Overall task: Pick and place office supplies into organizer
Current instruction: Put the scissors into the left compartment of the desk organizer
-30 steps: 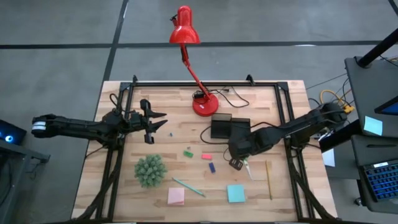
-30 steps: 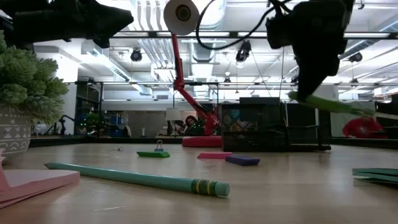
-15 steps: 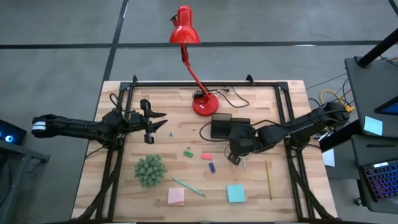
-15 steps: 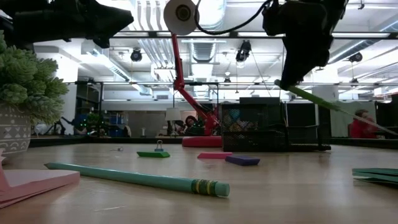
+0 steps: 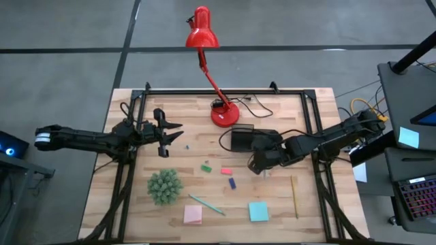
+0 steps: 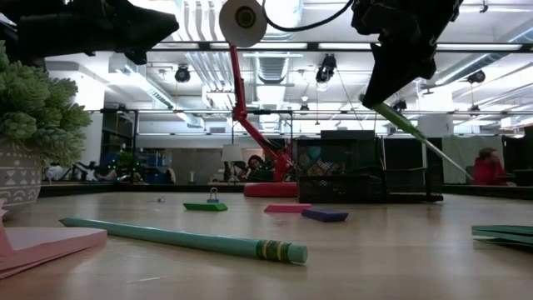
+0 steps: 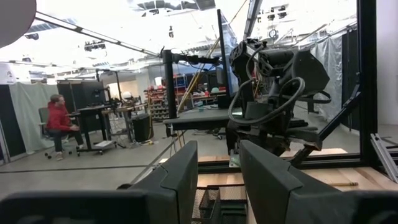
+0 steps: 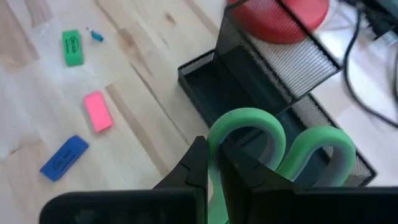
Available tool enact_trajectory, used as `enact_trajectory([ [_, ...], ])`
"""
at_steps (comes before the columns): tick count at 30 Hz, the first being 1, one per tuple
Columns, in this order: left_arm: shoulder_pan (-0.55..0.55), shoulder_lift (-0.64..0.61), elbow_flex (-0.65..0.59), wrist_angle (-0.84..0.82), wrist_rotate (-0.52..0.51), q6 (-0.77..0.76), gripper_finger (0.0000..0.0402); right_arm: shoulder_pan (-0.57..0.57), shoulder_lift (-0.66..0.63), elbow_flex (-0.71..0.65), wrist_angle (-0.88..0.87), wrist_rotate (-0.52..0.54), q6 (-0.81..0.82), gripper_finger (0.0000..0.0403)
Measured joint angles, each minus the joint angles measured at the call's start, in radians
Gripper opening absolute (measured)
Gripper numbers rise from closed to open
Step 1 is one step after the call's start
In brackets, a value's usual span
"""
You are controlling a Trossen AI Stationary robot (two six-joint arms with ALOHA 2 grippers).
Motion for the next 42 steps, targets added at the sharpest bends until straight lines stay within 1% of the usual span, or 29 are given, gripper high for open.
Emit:
enact_trajectory([
  [14, 0.0, 0.0, 0.0, 0.0, 0.0, 0.0, 0.0107, 0.0, -0.008, 0.004, 0.001, 0.173, -0.03, 0.0013],
  [23, 0.0, 0.0, 0.0, 0.0, 0.0, 0.0, 0.0107, -0.001, -0.008, 0.004, 0.002, 0.248, -0.034, 0.0013],
  [42, 0.0, 0.0, 0.0, 0.0, 0.0, 0.0, 0.0107, -0.001, -0.008, 0.004, 0.041, 0.461, -0.082, 0.0013],
])
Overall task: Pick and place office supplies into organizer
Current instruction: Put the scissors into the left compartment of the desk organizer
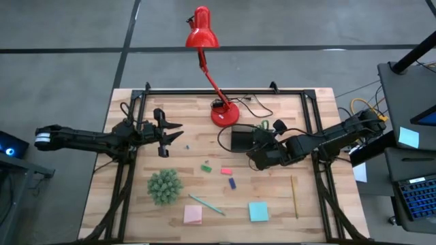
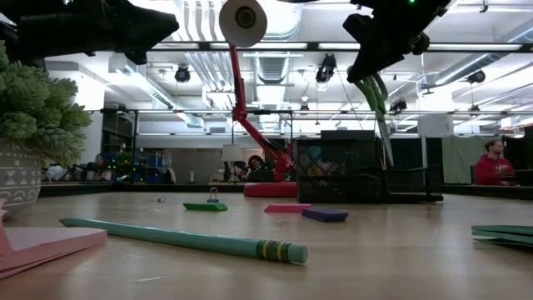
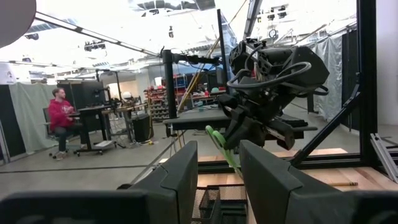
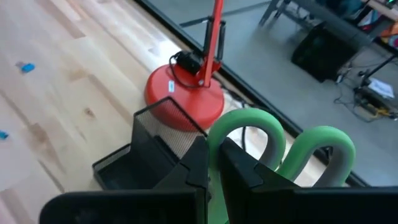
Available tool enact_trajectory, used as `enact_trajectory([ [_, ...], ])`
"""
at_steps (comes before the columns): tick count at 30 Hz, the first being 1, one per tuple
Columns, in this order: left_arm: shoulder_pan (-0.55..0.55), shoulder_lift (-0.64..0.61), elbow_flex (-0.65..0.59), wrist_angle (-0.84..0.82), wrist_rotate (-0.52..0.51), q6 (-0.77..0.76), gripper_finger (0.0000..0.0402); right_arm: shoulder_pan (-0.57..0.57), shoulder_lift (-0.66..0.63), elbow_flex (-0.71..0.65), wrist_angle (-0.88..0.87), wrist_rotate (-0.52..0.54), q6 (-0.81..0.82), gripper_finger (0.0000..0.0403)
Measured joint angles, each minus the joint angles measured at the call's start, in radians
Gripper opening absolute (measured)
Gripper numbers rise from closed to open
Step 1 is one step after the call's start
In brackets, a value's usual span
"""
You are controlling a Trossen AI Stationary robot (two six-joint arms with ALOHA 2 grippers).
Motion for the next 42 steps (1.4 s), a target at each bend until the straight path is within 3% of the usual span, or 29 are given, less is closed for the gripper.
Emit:
enact_trajectory([
  [16, 0.0, 0.0, -0.001, 0.0, 0.0, 0.0, 0.0107, -0.002, 0.0, 0.0, 0.017, 0.121, -0.03, 0.0013],
  [29, 0.0, 0.0, -0.001, 0.0, 0.0, 0.0, 0.0107, -0.003, -0.013, 0.001, 0.126, 0.248, -0.197, 0.0013],
  [42, 0.0, 0.0, -0.001, -0.001, 0.0, 0.0, 0.0107, -0.009, -0.087, 0.001, 0.182, 0.261, -0.366, 0.0013],
])
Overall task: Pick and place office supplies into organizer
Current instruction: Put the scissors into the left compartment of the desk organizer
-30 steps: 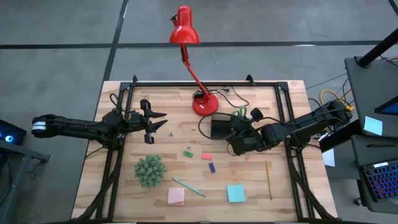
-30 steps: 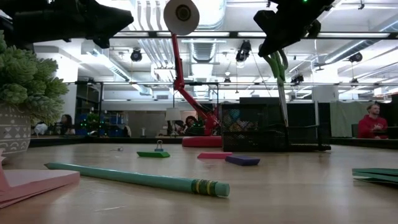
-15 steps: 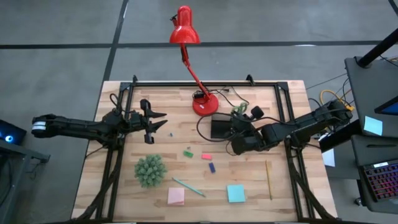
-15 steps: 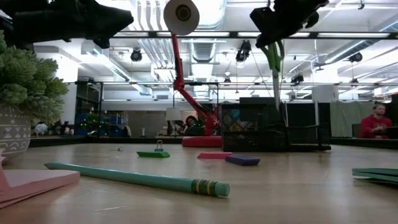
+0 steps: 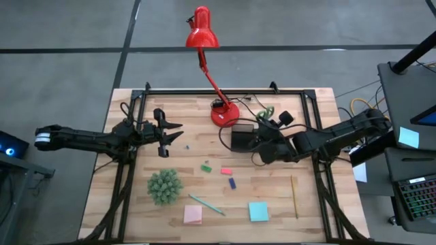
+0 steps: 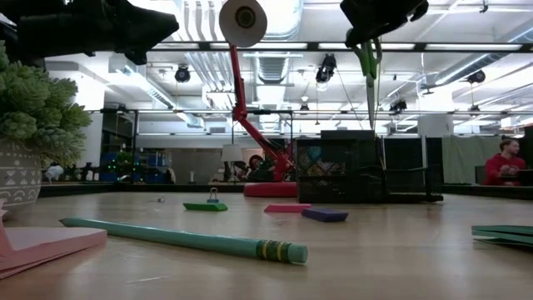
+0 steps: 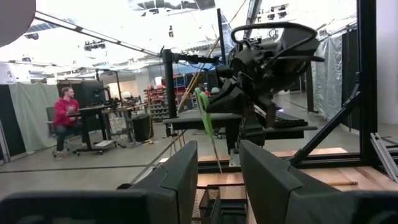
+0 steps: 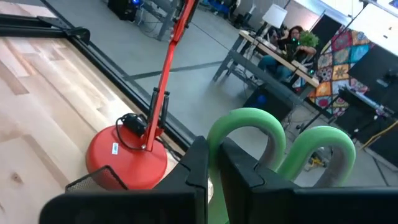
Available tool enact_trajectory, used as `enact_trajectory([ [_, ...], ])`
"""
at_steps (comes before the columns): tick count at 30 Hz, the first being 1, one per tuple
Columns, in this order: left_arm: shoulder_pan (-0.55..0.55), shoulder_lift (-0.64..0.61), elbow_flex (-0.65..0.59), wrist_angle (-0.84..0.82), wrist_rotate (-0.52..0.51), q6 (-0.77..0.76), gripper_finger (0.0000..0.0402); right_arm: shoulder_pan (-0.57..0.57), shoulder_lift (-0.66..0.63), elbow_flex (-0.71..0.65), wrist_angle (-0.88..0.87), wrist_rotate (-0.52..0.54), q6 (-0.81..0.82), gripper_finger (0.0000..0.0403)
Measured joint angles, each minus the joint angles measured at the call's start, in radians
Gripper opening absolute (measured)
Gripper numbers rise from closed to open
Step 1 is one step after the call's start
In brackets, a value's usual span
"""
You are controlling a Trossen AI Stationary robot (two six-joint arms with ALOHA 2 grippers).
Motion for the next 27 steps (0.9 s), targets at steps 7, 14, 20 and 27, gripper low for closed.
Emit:
enact_trajectory([
  [7, 0.0, 0.0, 0.0, 0.0, 0.0, 0.0, 0.0107, 0.0, -0.013, -0.001, 0.12, 0.01, -0.165, 0.0013],
  [14, 0.0, 0.0, 0.0, 0.0, 0.0, 0.0, 0.0107, -0.01, -0.015, -0.006, 0.179, -0.025, -0.27, 0.0013],
  [20, 0.0, 0.0, 0.0, 0.0, 0.0, 0.0, 0.0107, -0.039, -0.027, -0.012, 0.218, -0.145, -0.332, 0.0013],
  [27, 0.0, 0.0, 0.0, 0.0, 0.0, 0.0, 0.0107, -0.079, -0.05, -0.035, 0.358, -0.266, -0.504, 0.0013],
])
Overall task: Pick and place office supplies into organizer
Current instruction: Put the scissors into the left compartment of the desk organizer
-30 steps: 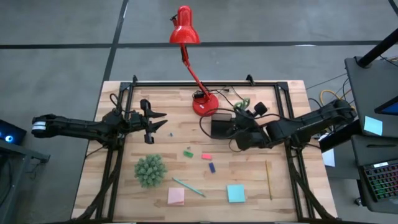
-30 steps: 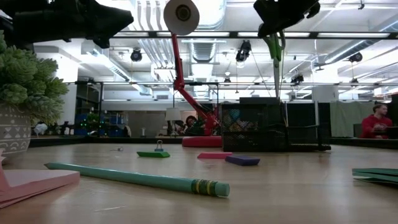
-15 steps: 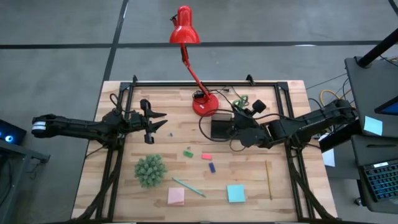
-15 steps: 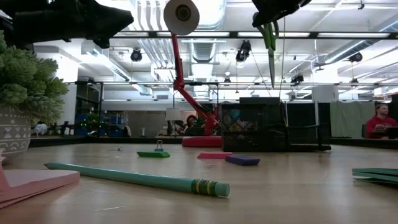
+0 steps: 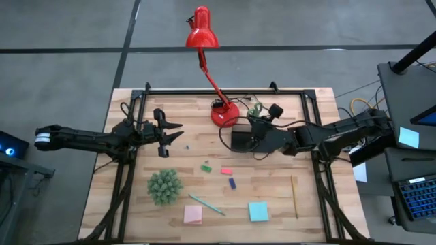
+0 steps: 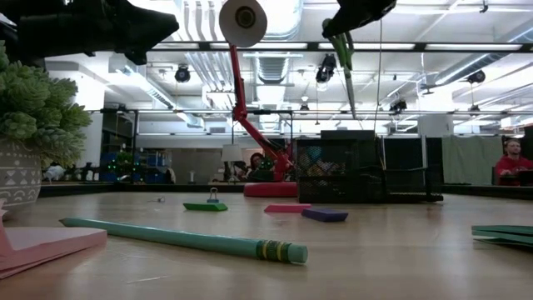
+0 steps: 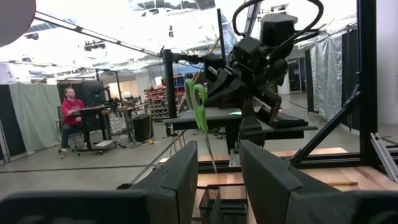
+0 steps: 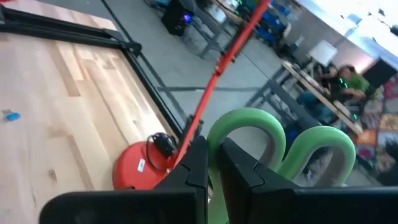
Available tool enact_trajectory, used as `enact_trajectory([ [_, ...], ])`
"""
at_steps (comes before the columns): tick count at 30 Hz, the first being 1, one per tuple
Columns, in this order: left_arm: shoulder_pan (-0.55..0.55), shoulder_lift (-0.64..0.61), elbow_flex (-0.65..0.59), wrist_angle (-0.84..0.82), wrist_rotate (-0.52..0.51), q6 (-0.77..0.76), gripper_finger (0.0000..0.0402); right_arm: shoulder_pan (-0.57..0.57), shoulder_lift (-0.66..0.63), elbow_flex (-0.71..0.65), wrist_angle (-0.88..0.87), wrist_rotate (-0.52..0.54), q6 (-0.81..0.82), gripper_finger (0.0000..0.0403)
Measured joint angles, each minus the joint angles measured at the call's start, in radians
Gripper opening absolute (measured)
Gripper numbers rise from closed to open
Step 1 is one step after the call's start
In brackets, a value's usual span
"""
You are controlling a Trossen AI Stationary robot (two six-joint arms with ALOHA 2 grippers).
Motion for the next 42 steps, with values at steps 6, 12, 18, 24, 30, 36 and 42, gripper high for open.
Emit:
enact_trajectory([
  [6, 0.0, 0.0, 0.0, 0.0, 0.0, 0.0, 0.0107, -0.028, -0.021, -0.029, 0.073, -0.094, -0.093, 0.0013],
  [12, 0.0, 0.0, 0.0, 0.0, 0.0, 0.0, 0.0107, -0.044, -0.024, -0.037, 0.077, -0.143, -0.137, 0.0013],
  [18, 0.0, 0.0, 0.0, 0.001, 0.0, 0.0, 0.0107, -0.078, -0.064, -0.062, 0.135, -0.257, -0.192, 0.0013],
  [24, 0.0, 0.0, 0.0, 0.0, 0.0, 0.001, 0.0107, -0.119, -0.133, -0.138, 0.257, -0.417, -0.249, 0.0013],
  [30, 0.0, 0.0, 0.0, 0.0, 0.0, 0.001, 0.0107, -0.15, -0.2, -0.27, 0.421, -0.502, -0.304, 0.0013],
  [36, 0.0, 0.0, 0.0, 0.001, 0.0, 0.001, 0.0107, -0.197, -0.278, -0.358, 0.463, -0.625, -0.313, 0.0013],
  [42, 0.0, 0.0, 0.001, 0.001, 0.0, 0.007, 0.0107, -0.259, -0.343, -0.409, 0.463, -0.773, -0.329, 0.0013],
])
